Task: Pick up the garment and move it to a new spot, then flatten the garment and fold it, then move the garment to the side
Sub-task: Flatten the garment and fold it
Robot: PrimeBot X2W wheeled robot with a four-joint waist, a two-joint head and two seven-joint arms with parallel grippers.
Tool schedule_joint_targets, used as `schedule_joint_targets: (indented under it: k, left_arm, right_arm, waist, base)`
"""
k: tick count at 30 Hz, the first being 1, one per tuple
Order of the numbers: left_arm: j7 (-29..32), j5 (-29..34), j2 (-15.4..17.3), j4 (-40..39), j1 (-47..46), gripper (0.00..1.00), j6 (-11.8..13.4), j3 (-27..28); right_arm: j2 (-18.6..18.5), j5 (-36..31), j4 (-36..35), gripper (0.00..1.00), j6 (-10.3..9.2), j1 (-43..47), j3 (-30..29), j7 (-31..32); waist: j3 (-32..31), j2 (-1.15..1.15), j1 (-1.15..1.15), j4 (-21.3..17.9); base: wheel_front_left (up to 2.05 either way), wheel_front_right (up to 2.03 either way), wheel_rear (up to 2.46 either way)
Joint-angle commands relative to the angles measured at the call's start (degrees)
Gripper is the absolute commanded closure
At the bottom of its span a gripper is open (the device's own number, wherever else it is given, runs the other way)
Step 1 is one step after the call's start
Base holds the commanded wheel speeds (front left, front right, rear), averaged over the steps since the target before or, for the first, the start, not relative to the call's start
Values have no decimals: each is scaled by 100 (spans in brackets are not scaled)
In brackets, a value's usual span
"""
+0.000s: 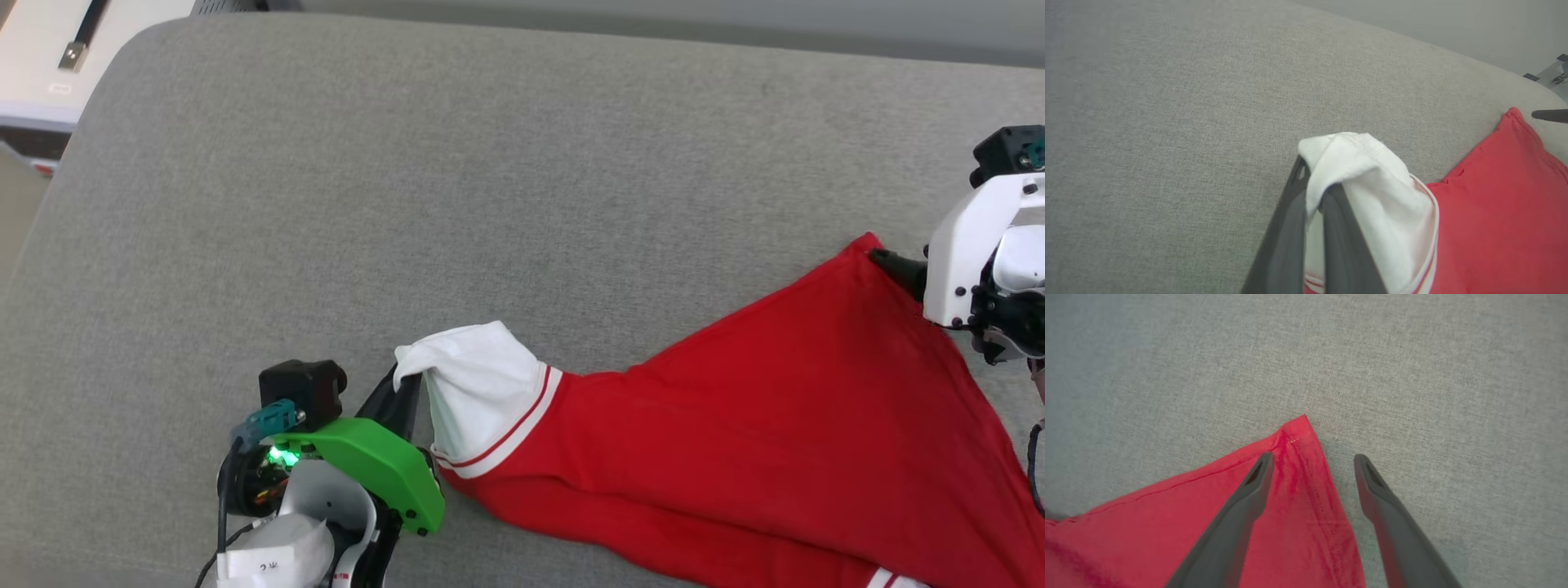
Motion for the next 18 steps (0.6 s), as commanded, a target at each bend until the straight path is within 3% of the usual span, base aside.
schedule_joint_targets:
  k: [1,10,11,12,13,18]
  left_arm:
    - [-46,74,-55,42,-140,100,-39,2]
    - [-171,27,-155,230,-186,100,-90,16]
    - [-176,22,-159,244,-187,100,-95,16]
    - [-183,16,-163,257,-189,100,-100,17]
    - [-188,11,-165,268,-190,100,-103,17]
    - [-202,-13,-150,313,-172,100,-108,30]
  right_arm:
    - [-60,97,109,0,-5,-97,134,49]
    - [-172,707,573,0,-5,-58,1119,443]
    - [-175,778,601,52,-5,-55,1182,493]
    - [-185,846,613,84,-5,-61,1269,536]
    - [-189,913,621,100,-5,-66,1328,559]
    - [-246,1190,637,100,-5,-155,1555,484]
  waist:
    - [236,0,0,217]
    - [407,0,0,275]
    - [408,0,0,273]
    - [407,0,0,268]
    - [403,0,0,263]
    - [335,0,0,236]
  base:
    - [0,0,0]
    - [0,0,0]
    - [0,0,0]
    - [0,0,0]
    - [0,0,0]
    - [0,0,0]
